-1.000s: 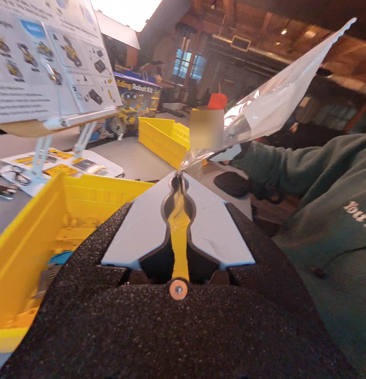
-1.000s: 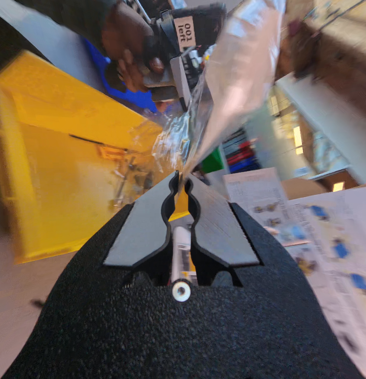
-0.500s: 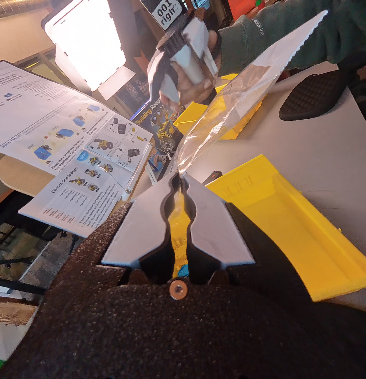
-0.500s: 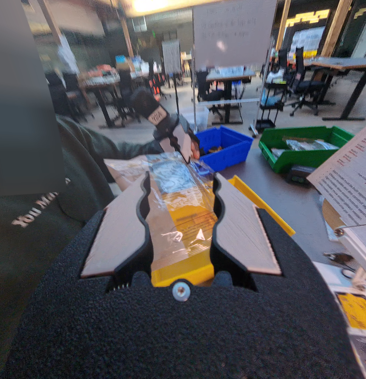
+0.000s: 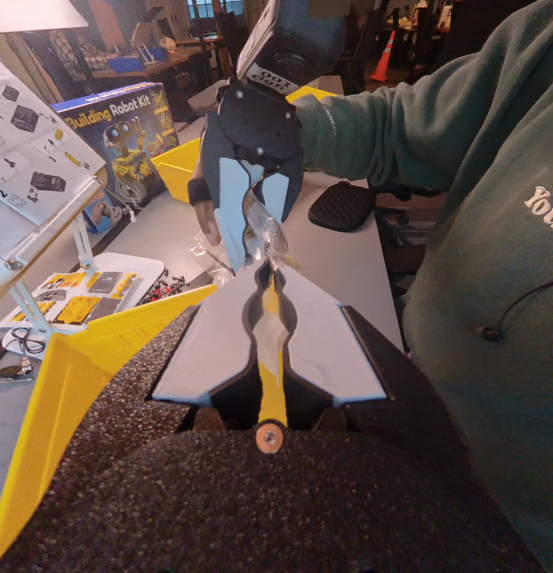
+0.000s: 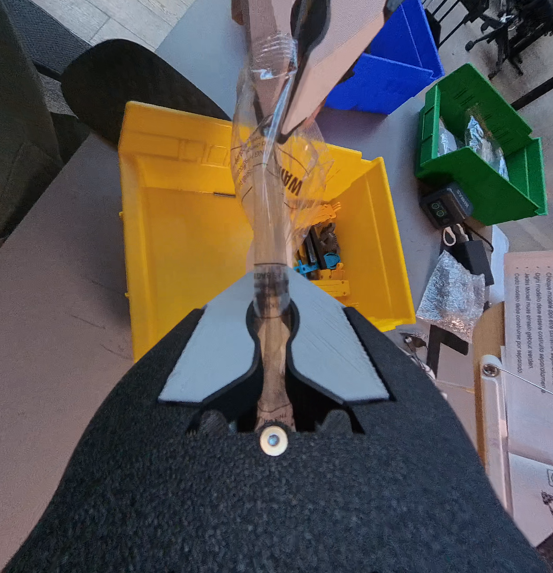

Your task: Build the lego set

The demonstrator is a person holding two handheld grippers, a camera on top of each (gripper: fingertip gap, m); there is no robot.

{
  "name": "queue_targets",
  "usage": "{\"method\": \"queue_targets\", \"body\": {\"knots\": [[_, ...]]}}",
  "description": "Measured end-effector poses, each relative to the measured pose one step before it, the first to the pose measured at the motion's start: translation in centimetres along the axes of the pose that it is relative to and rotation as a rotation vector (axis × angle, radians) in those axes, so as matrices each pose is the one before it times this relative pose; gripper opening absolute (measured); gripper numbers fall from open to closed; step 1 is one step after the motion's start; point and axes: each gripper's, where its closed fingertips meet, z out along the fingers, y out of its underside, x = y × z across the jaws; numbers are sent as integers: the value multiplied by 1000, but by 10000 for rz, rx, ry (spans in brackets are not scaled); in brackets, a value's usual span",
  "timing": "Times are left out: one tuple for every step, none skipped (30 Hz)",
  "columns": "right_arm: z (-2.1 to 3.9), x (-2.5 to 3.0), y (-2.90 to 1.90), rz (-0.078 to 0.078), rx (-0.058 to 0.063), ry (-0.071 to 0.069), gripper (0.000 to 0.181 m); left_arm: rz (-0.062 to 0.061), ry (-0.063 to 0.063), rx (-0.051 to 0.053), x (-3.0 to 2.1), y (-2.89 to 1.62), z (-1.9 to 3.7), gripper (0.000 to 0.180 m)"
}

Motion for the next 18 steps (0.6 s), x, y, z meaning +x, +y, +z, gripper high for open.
{"method": "queue_targets", "body": {"knots": [[-169,-267,40,22,-58,-165,0,-160,203,13,163,63,-377,3],[-218,-228,318,37,-180,-169,0,-165,232,118,151,-236,-762,8],[-373,-293,456,182,-162,-268,0,-251,143,327,20,-649,-1076,18],[-507,-113,303,371,37,-215,0,-266,79,432,67,-873,-1125,33],[-521,105,204,419,151,-102,0,-154,-113,221,28,-587,-817,48],[-386,53,220,396,76,-139,0,144,-385,-188,-143,70,-210,66],[-191,38,-140,280,172,-101,0,353,-425,-443,-66,552,484,81],[20,-244,-647,201,302,-221,0,273,-193,-481,275,681,1100,89],[209,-455,-1034,119,362,-313,0,158,7,-392,497,580,1482,92],[342,-450,-1121,-40,293,-279,0,209,38,-391,430,615,1534,86],[319,-431,-1199,-100,332,-264,0,408,15,-553,219,840,1219,55],[157,-371,-824,19,188,-303,0,467,33,-504,80,678,531,21],[-64,-16,-17,42,-60,-100,0,87,-10,-61,-223,13,-284,3],[-474,329,-260,246,412,98,0,-484,52,431,-389,-625,-804,0],[-812,109,-620,651,781,-140,0,-717,202,539,-240,-646,-894,0],[-995,254,-360,622,635,-46,1,-604,153,394,-214,-240,-734,0],[-907,502,-77,229,478,244,3,-504,110,346,-197,-2,-494,0],[-637,357,-200,100,544,282,7,-500,182,355,-73,56,-279,0]]}}
